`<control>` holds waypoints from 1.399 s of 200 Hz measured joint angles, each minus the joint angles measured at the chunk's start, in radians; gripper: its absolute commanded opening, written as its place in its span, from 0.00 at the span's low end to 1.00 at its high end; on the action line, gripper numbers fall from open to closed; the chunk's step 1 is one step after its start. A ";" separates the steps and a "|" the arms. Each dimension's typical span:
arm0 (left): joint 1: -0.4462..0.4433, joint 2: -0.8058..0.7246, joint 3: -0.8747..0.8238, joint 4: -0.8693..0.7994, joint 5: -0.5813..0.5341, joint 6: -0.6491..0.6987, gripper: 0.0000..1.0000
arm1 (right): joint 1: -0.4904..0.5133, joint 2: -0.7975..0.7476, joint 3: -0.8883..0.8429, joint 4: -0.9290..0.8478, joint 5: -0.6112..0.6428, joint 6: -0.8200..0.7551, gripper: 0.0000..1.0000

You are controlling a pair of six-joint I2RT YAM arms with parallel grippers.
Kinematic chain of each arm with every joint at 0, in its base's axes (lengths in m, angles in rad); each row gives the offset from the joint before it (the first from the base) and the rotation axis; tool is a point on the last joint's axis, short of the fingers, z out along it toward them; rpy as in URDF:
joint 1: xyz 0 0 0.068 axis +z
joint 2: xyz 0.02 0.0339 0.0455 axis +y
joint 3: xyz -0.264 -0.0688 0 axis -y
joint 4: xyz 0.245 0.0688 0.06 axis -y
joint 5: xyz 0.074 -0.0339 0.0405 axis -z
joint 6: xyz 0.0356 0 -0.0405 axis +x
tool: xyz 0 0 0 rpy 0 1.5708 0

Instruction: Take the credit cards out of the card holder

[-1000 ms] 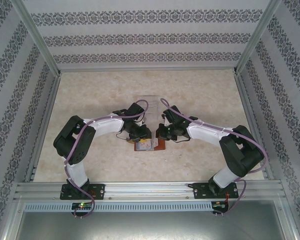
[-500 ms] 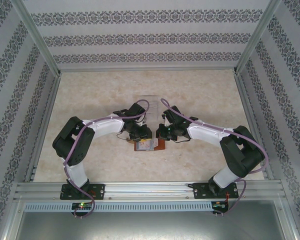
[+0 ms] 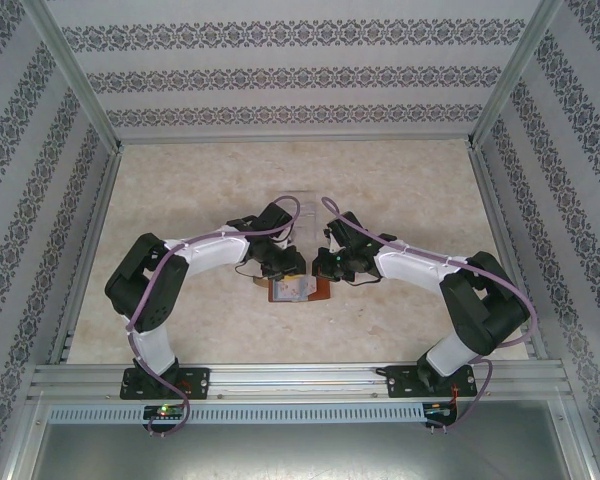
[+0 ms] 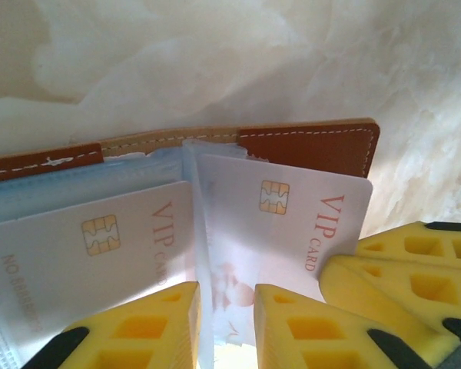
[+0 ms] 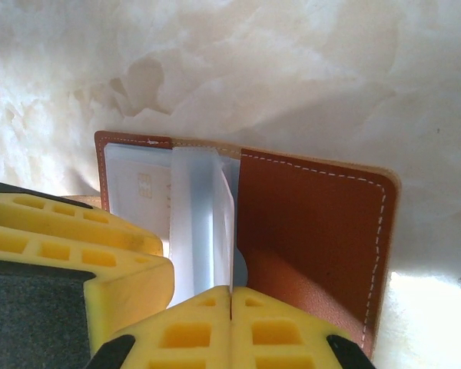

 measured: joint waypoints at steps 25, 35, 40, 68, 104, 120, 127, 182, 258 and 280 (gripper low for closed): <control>0.000 0.013 0.000 0.001 0.000 0.000 0.18 | 0.000 0.000 -0.002 0.001 0.000 0.000 0.05; 0.000 0.019 0.000 0.000 0.000 0.000 0.18 | 0.000 0.000 -0.003 0.000 0.000 0.000 0.05; 0.000 0.022 0.000 0.000 0.000 0.000 0.18 | 0.000 0.000 -0.003 0.001 0.000 0.000 0.06; 0.000 0.029 0.000 0.000 0.000 0.001 0.14 | -0.002 0.000 -0.004 0.002 0.000 0.000 0.05; 0.000 0.029 0.000 0.000 0.000 0.001 0.03 | -0.002 -0.004 -0.005 0.002 0.000 0.000 0.05; 0.000 0.028 0.001 0.000 -0.001 0.002 0.01 | -0.002 -0.013 -0.008 0.000 0.000 0.000 0.05; 0.000 0.027 0.001 -0.001 -0.001 0.002 0.00 | -0.006 -0.018 -0.009 -0.001 0.000 0.000 0.05; -0.001 -0.009 0.003 -0.023 -0.029 0.005 0.00 | -0.042 -0.066 -0.039 -0.003 -0.004 -0.001 0.05; -0.001 -0.084 0.003 -0.092 -0.092 0.009 0.00 | -0.067 -0.079 -0.055 -0.011 -0.006 -0.005 0.05; -0.001 -0.084 0.003 -0.113 -0.117 0.013 0.00 | -0.067 -0.076 -0.055 -0.007 -0.018 -0.005 0.05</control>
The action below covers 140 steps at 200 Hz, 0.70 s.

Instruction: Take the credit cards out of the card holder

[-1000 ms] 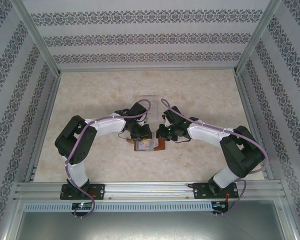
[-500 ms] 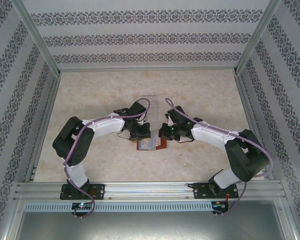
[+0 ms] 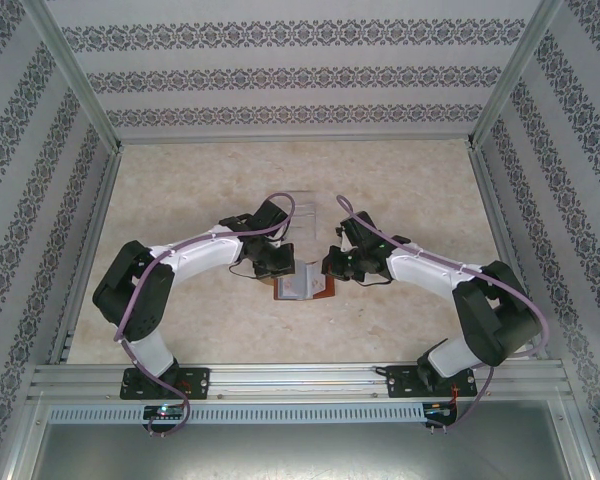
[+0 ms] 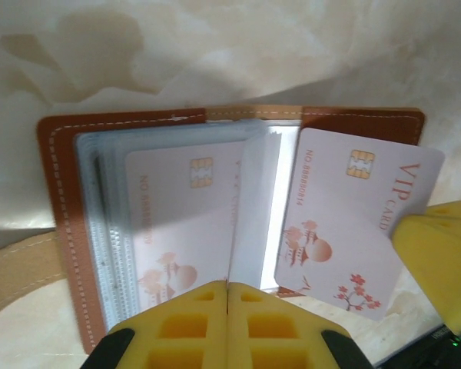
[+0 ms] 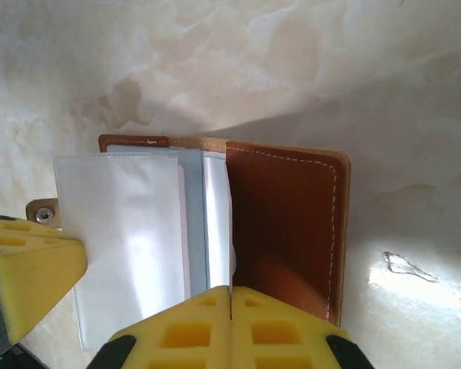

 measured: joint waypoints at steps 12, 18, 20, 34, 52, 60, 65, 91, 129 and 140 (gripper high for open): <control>0.000 0.000 0.000 -0.016 -0.018 0.003 0.00 | 0.000 0.002 0.000 0.003 -0.009 0.000 0.05; 0.000 0.000 0.000 -0.025 -0.027 0.007 0.00 | 0.000 0.004 0.000 0.006 -0.013 0.000 0.05; 0.000 0.000 0.000 -0.027 -0.031 0.008 0.00 | 0.000 0.005 0.000 0.008 -0.013 0.000 0.05; 0.000 0.000 0.000 -0.045 -0.053 0.018 0.00 | 0.000 0.011 0.000 0.015 -0.024 0.001 0.05; 0.000 0.000 -0.001 -0.059 -0.072 0.026 0.00 | 0.000 0.020 0.000 0.024 -0.036 0.004 0.05; 0.000 0.000 -0.001 -0.063 -0.076 0.027 0.00 | 0.001 0.025 0.000 0.030 -0.039 0.005 0.05; 0.000 0.001 -0.003 -0.063 -0.076 0.029 0.00 | 0.001 0.027 0.000 0.034 -0.041 0.005 0.05; 0.000 0.016 -0.009 -0.063 -0.079 0.034 0.00 | 0.009 0.038 0.000 0.050 -0.047 0.012 0.05; 0.000 0.045 -0.015 -0.069 -0.103 0.045 0.00 | 0.031 0.046 0.005 0.063 -0.053 0.030 0.05; 0.000 0.049 -0.015 -0.072 -0.111 0.048 0.00 | 0.035 0.050 0.008 0.064 -0.054 0.031 0.05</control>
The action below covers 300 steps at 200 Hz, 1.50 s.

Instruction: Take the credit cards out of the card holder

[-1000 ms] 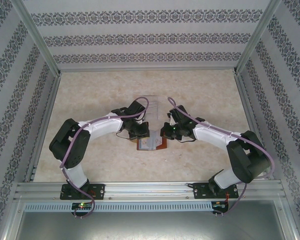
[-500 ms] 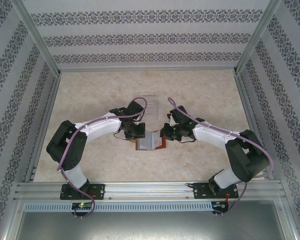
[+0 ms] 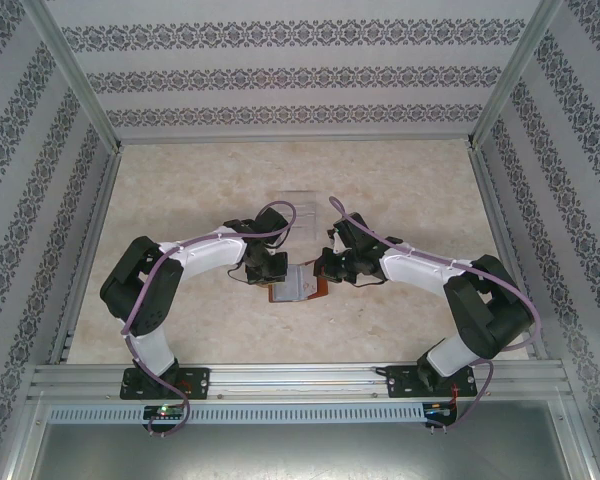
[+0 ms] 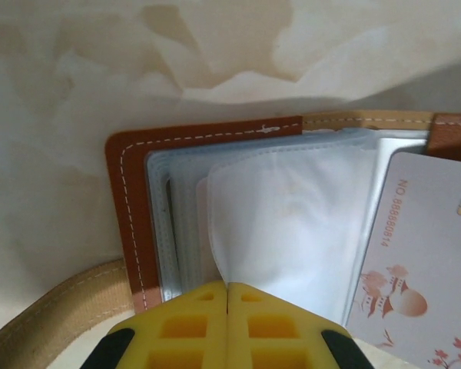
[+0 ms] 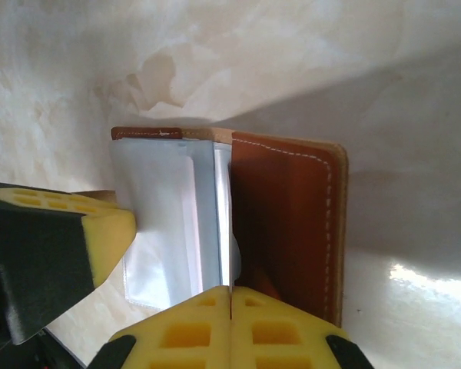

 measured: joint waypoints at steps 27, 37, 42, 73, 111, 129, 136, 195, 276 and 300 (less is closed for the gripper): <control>0.000 0.002 0.000 -0.003 -0.013 0.005 0.00 | 0.006 0.011 0.006 0.004 0.000 0.003 0.05; 0.000 0.002 0.000 -0.003 -0.015 0.007 0.00 | 0.006 0.016 0.012 0.003 0.000 0.002 0.05; 0.000 0.002 0.000 -0.003 -0.016 0.008 0.00 | 0.006 0.019 0.015 0.002 0.000 0.002 0.05; 0.000 0.003 0.000 -0.003 -0.016 0.012 0.00 | 0.018 0.036 0.033 0.002 0.001 0.000 0.05; 0.000 0.003 0.000 -0.003 -0.016 0.015 0.00 | 0.027 0.066 0.058 -0.003 0.001 0.001 0.16; 0.000 0.003 0.000 -0.003 -0.016 0.016 0.00 | 0.033 0.076 0.064 -0.005 0.002 -0.002 0.24; 0.000 0.003 0.000 -0.003 -0.016 0.016 0.00 | 0.038 0.076 0.064 -0.006 0.002 0.000 0.25; 0.000 0.003 0.000 -0.003 -0.016 0.016 0.00 | 0.047 0.069 0.058 -0.012 0.000 0.024 0.23; 0.000 0.004 0.000 -0.004 -0.024 0.018 0.02 | 0.052 0.068 0.057 -0.032 0.000 0.037 0.06; 0.000 0.003 0.000 -0.009 -0.043 0.023 0.12 | 0.052 0.063 0.058 -0.040 0.002 0.035 0.05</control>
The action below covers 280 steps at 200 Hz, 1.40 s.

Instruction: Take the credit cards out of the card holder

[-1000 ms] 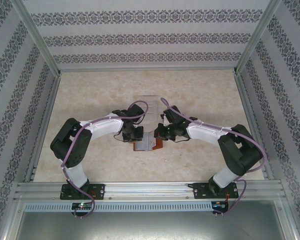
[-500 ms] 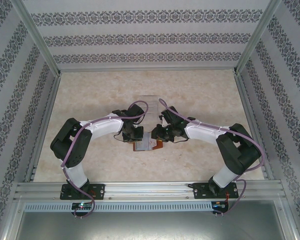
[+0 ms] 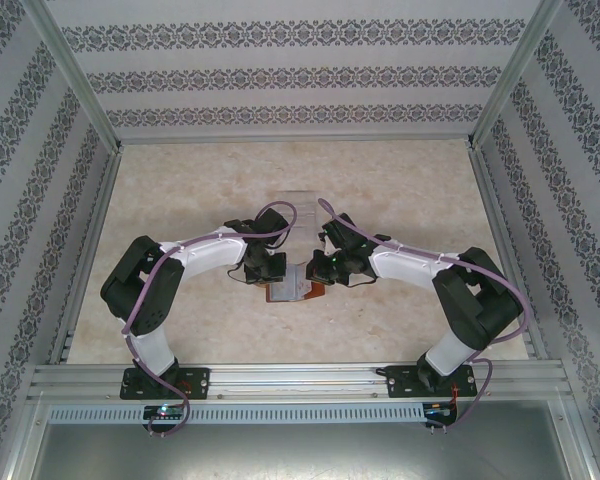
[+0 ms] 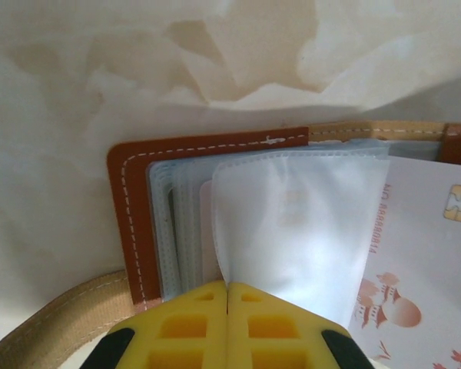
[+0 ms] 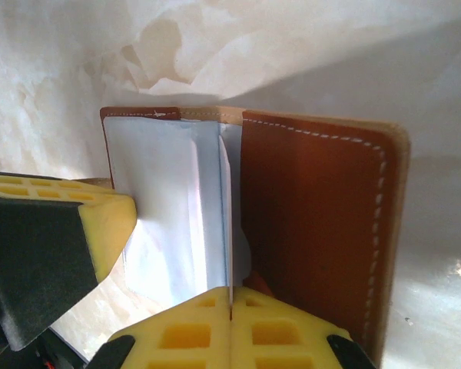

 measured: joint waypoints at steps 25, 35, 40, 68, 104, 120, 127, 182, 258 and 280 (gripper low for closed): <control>0.000 -0.002 0.000 -0.005 -0.015 0.005 0.21 | -0.001 -0.026 0.000 -0.018 0.005 -0.010 0.05; 0.000 -0.007 0.000 -0.006 -0.023 0.005 0.22 | -0.003 -0.042 0.000 -0.026 0.008 -0.018 0.05; 0.000 -0.010 0.000 -0.008 -0.026 0.006 0.22 | -0.005 -0.050 0.000 -0.031 0.009 -0.021 0.04; 0.000 -0.023 0.003 -0.020 -0.045 0.008 0.23 | -0.035 -0.095 0.004 -0.058 0.010 -0.055 0.03; 0.007 -0.055 0.012 -0.026 -0.055 0.014 0.29 | -0.082 -0.137 0.045 -0.117 0.024 -0.174 0.00; 0.017 -0.093 0.009 -0.022 -0.054 0.016 0.30 | -0.089 -0.148 0.077 -0.141 0.049 -0.256 0.00; 0.026 -0.113 0.002 -0.018 -0.050 0.017 0.30 | -0.096 -0.149 0.093 -0.150 0.058 -0.296 0.00; 0.177 -0.222 -0.086 0.055 0.017 0.035 0.33 | -0.123 -0.081 0.289 -0.250 0.117 -0.724 0.00; 0.331 -0.257 -0.149 0.109 0.095 0.063 0.33 | -0.120 0.156 0.614 -0.467 0.111 -1.400 0.00; 0.342 -0.257 -0.153 0.112 0.107 0.071 0.33 | -0.120 0.236 0.725 -0.557 0.108 -1.527 0.00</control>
